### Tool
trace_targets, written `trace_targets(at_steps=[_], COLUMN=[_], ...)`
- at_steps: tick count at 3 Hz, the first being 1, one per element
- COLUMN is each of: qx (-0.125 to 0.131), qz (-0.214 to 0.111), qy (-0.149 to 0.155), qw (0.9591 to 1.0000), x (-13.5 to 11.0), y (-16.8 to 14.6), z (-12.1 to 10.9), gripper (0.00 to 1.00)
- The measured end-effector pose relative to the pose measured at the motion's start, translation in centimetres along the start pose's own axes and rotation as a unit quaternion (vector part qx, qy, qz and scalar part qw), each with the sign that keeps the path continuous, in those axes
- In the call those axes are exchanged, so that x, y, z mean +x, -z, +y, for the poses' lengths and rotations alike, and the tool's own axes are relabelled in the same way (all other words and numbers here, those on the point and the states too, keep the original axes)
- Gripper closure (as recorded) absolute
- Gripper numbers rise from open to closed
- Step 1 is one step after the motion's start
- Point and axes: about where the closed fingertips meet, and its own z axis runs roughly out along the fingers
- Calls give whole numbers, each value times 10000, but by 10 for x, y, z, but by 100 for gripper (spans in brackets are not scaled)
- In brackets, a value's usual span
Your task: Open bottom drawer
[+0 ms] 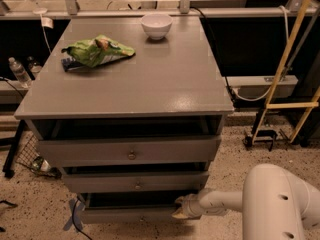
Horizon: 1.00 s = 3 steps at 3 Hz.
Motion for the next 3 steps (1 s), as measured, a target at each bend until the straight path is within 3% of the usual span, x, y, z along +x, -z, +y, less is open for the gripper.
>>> trace_targets(at_steps=[3], qx=[77], qz=[51], qy=[-130], qw=[9999], x=[8], y=[8], z=[15], gripper=[100])
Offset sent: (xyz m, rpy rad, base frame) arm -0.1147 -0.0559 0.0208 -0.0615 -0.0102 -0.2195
